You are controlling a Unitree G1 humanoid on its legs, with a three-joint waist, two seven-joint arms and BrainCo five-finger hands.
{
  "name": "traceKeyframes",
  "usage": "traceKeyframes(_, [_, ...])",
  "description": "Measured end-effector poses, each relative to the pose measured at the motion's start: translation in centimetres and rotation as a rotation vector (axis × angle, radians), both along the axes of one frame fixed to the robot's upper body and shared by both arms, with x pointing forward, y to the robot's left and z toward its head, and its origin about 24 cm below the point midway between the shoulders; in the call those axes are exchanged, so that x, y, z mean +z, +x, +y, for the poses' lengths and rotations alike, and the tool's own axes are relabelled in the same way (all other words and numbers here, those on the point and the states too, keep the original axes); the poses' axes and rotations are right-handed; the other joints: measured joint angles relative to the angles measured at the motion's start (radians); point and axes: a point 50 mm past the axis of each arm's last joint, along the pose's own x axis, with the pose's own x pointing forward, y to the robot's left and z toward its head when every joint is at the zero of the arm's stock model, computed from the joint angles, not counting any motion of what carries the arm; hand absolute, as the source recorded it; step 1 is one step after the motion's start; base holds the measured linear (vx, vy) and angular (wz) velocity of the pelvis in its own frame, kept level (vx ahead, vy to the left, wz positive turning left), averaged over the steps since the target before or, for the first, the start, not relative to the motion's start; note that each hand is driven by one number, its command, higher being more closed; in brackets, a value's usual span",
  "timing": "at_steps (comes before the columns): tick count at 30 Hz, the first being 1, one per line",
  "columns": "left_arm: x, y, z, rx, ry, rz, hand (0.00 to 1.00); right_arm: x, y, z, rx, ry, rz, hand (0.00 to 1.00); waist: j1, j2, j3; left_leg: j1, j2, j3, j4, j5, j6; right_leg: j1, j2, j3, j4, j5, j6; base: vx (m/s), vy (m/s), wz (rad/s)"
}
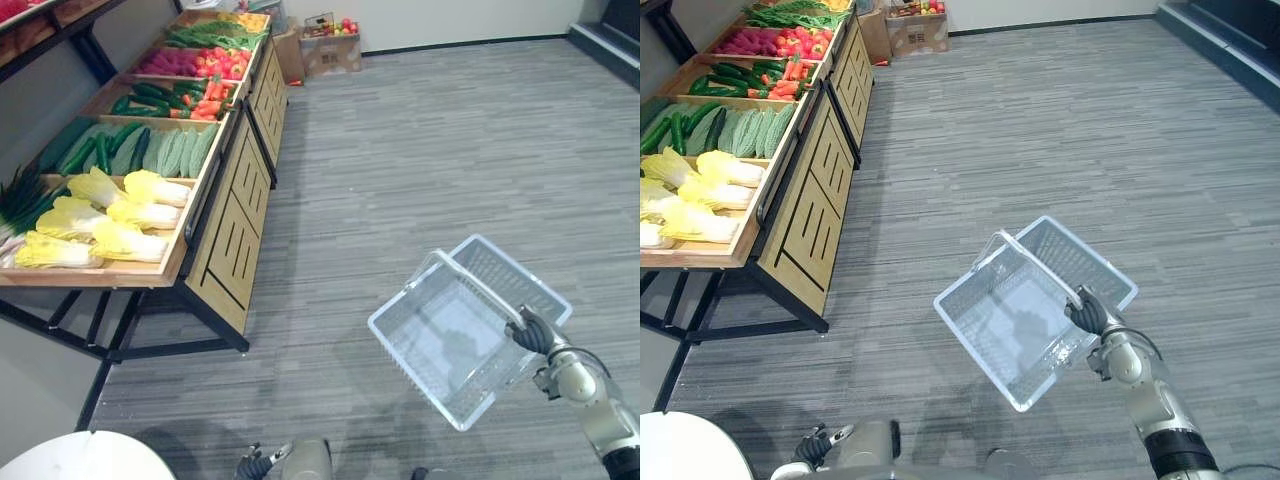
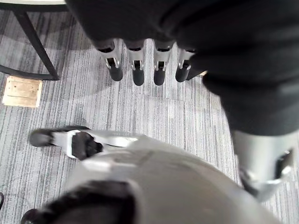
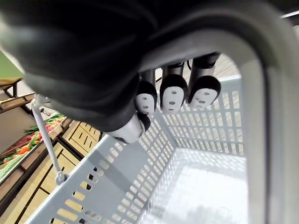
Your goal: Pick vegetable in the basket
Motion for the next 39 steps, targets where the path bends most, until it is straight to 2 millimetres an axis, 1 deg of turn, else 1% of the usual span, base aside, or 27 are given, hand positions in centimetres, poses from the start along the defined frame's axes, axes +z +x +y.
traceKeyframes(2, [-0.2,-0.8,-0.1,0.006,-0.002,0.02,0.0,0.1,0.2,0.0,0.001,-0.003,-0.004,1.0,0.018,0.006,-0.004,0.009,-0.06,0.063,-0.435,0.046,-0.011,0.043,-0.002,0.014,-0.042,-0.016,0.035,0.42,0.125,-0.34])
traceKeyframes(3, [-0.2,-1.2,-0.1,0.009,-0.002,0.029,0.0,0.1,0.2,0.0,0.001,-0.002,-0.004,1.0,0.021,0.011,-0.004,0.018,-0.072,0.061,-0.545,0.078,-0.014,0.056,0.002,0.019,-0.053,-0.022,0.044,0.55,0.219,-0.42])
traceKeyframes(4, [-0.4,-2.5,0.0,0.022,-0.002,0.059,0.0,-0.1,0.2,0.2,0.003,0.006,0.0,1.0,0.034,0.029,-0.013,0.033,-0.084,0.052,-0.714,0.216,-0.008,0.088,0.012,0.045,-0.08,-0.045,0.062,0.39,0.16,-0.41])
traceKeyframes(5, [-0.4,-3.0,0.1,0.034,0.001,0.07,0.0,-0.2,0.3,0.5,0.008,0.015,0.002,1.0,0.041,0.029,-0.019,0.038,-0.088,0.057,-0.712,0.262,-0.007,0.094,0.011,0.058,-0.086,-0.052,0.057,0.57,0.204,-0.31])
traceKeyframes(6, [-0.4,-2.6,0.2,0.04,0.009,0.061,0.0,-0.2,0.7,1.2,0.031,0.02,0.001,1.0,0.038,0.01,-0.013,0.012,-0.105,0.062,-0.647,0.227,0.026,0.096,-0.003,0.08,-0.094,-0.043,0.052,0.27,0.081,-0.05])
traceKeyframes(9, [-0.3,-1.9,0.1,0.052,0.005,0.043,0.0,-0.5,1.3,2.3,0.083,0.016,0.025,1.0,0.053,0.006,-0.009,-0.019,-0.099,0.097,-0.476,0.127,0.096,0.115,-0.024,0.146,-0.064,0.008,0.087,0.47,0.189,-0.06])
traceKeyframes(12, [-0.3,-2.6,0.6,0.097,0.015,0.049,0.0,-0.9,1.4,3.2,0.125,0.021,0.044,1.0,0.067,-0.015,-0.019,0.096,-0.134,0.147,-0.552,0.061,0.12,0.06,-0.064,0.181,0.172,0.042,0.101,0.42,0.213,-0.03])
traceKeyframes(13, [-0.3,-3.1,0.8,0.097,0.021,0.066,0.0,-1.2,1.2,3.6,0.127,0.037,0.045,1.0,0.062,-0.03,-0.028,0.167,-0.178,0.147,-0.625,0.051,0.119,-0.024,-0.097,0.207,0.4,0.063,0.143,0.35,0.18,0.24])
traceKeyframes(14, [-0.4,-3.6,0.9,0.095,0.023,0.079,0.0,-1.5,1.0,3.9,0.128,0.051,0.051,1.0,0.052,-0.053,-0.027,0.225,-0.207,0.138,-0.668,0.049,0.122,-0.094,-0.117,0.244,0.57,0.147,0.248,0.45,0.184,0.4])
traceKeyframes(15, [-0.4,-4.0,1.1,0.081,0.029,0.093,0.0,-2.0,0.7,4.2,0.126,0.068,0.062,1.0,0.044,-0.067,-0.027,0.277,-0.226,0.122,-0.699,0.041,0.124,-0.146,-0.114,0.281,0.711,0.284,0.291,0.41,0.108,0.44])
traceKeyframes(16, [-0.3,-4.3,1.5,0.063,0.043,0.106,0.0,-2.5,0.3,4.4,0.126,0.08,0.077,1.0,0.038,-0.077,-0.028,0.321,-0.235,0.099,-0.71,0.033,0.135,-0.205,-0.108,0.299,0.858,0.349,0.297,0.44,0.066,0.61])
traceKeyframes(17, [-0.3,-4.3,1.6,0.041,0.048,0.112,0.0,-3.0,-0.2,4.4,0.125,0.082,0.095,1.0,0.026,-0.08,-0.026,0.375,-0.238,0.065,-0.714,0.02,0.144,-0.275,-0.1,0.288,1.023,0.333,0.272,0.45,0.017,0.77])
traceKeyframes(18, [-0.3,-4.0,1.4,0.03,0.046,0.107,0.0,-3.3,-0.7,4.2,0.121,0.068,0.111,1.0,0.017,-0.071,-0.024,0.44,-0.239,0.028,-0.733,0.014,0.153,-0.337,-0.094,0.259,1.121,0.28,0.184,0.46,0.0,0.8])
traceKeyframes(21, [-0.1,-2.0,1.3,0.012,0.048,0.057,0.0,-3.7,-1.2,3.6,0.101,0.056,0.128,1.0,-0.034,-0.057,-0.016,0.554,-0.232,-0.112,-0.785,0.01,0.159,-0.455,-0.112,0.174,1.078,0.139,0.032,0.45,-0.064,1.24])
traceKeyframes(23, [0.1,-0.8,1.2,0.005,0.045,0.023,0.0,-3.7,-1.5,2.7,0.055,0.057,0.127,1.0,-0.043,-0.045,-0.011,0.591,-0.216,-0.166,-0.787,-0.005,0.16,-0.476,-0.113,0.151,0.906,0.093,0.035,0.43,-0.159,1.22])
traceKeyframes(24, [0.4,0.1,1.1,0.002,0.046,-0.013,0.0,-3.7,-1.6,1.7,0.013,0.057,0.128,1.0,-0.047,-0.034,-0.009,0.612,-0.19,-0.216,-0.766,-0.037,0.143,-0.471,-0.103,0.147,0.661,0.092,0.036,0.48,-0.213,1.16])
traceKeyframes(25, [0.5,0.4,1.1,0.0,0.049,-0.027,0.0,-3.6,-1.7,1.4,-0.003,0.056,0.123,1.0,-0.046,-0.033,-0.01,0.612,-0.181,-0.232,-0.75,-0.055,0.134,-0.469,-0.098,0.157,0.557,0.098,0.044,0.41,-0.212,1.2])
traceKeyframes(26, [0.6,0.7,1.1,-0.004,0.05,-0.04,0.0,-3.5,-1.7,0.7,-0.035,0.055,0.111,1.0,-0.044,-0.034,-0.01,0.609,-0.163,-0.265,-0.718,-0.097,0.114,-0.457,-0.091,0.194,0.345,0.123,0.082,0.24,-0.165,0.81])
traceKeyframes(27, [0.6,0.7,1.1,-0.004,0.049,-0.038,0.0,-3.5,-1.8,0.5,-0.048,0.055,0.107,1.0,-0.041,-0.038,-0.012,0.608,-0.157,-0.282,-0.703,-0.12,0.102,-0.452,-0.091,0.222,0.248,0.135,0.097,0.43,-0.341,1.01])
traceKeyframes(28, [0.6,0.4,1.2,0.005,0.051,-0.031,0.0,-3.5,-1.9,-0.2,-0.078,0.056,0.107,1.0,-0.03,-0.058,-0.012,0.614,-0.15,-0.326,-0.667,-0.184,0.072,-0.443,-0.1,0.295,0.109,0.147,0.113,0.43,-0.379,0.8])
traceKeyframes(29, [0.6,0.1,1.4,0.015,0.053,-0.024,0.0,-3.6,-2.0,-0.3,-0.085,0.055,0.114,1.0,-0.029,-0.068,-0.015,0.618,-0.146,-0.344,-0.654,-0.211,0.06,-0.438,-0.108,0.311,0.083,0.143,0.117,0.55,-0.525,0.87])
traceKeyframes(30, [0.5,-0.8,1.8,0.035,0.06,-0.004,0.0,-3.9,-2.2,-0.6,-0.104,0.056,0.128,1.0,-0.03,-0.07,-0.019,0.631,-0.129,-0.372,-0.636,-0.253,0.042,-0.434,-0.112,0.317,0.101,0.19,0.183,0.56,-0.567,0.94])
traceKeyframes(31, [0.0,-1.5,1.0,0.048,0.03,0.024,0.0,-4.4,-2.9,-2.1,-0.195,0.07,0.146,1.0,-0.03,-0.037,-0.023,0.633,-0.082,-0.42,-0.6,-0.275,0.023,-0.443,-0.08,0.273,0.205,0.208,0.202,0.47,-0.474,0.93])
traceKeyframes(33, [-0.3,-2.4,-0.2,0.061,-0.001,0.045,0.0,-4.5,-3.4,-3.4,-0.271,0.075,0.156,1.0,-0.029,0.005,-0.043,0.604,-0.037,-0.451,-0.551,-0.24,-0.01,-0.461,-0.06,0.213,0.302,0.133,0.15,0.48,-0.438,0.71])
traceKeyframes(36, [-0.6,-2.8,-0.6,0.076,-0.014,0.064,0.0,-4.5,-3.8,-4.1,-0.318,0.073,0.149,1.0,-0.036,0.02,-0.057,0.509,-0.018,-0.468,-0.409,-0.132,-0.033,-0.436,-0.06,0.119,0.339,0.08,0.106,0.44,-0.396,0.71])
traceKeyframes(38, [-0.5,-2.6,-0.3,0.105,-0.011,0.063,0.0,-5.0,-4.6,-4.4,-0.337,0.067,0.168,1.0,-0.037,0.013,-0.052,0.404,-0.006,-0.373,-0.23,0.082,-0.069,-0.326,-0.063,0.052,0.253,0.07,0.089,0.38,-0.347,0.71])
traceKeyframes(39, [-0.5,-2.6,-0.2,0.109,-0.008,0.062,0.0,-5.1,-4.9,-4.5,-0.341,0.067,0.176,1.0,-0.03,-0.002,-0.044,0.387,0.007,-0.329,-0.194,0.143,-0.072,-0.288,-0.066,0.042,0.227,0.068,0.084,0.38,-0.304,0.66])
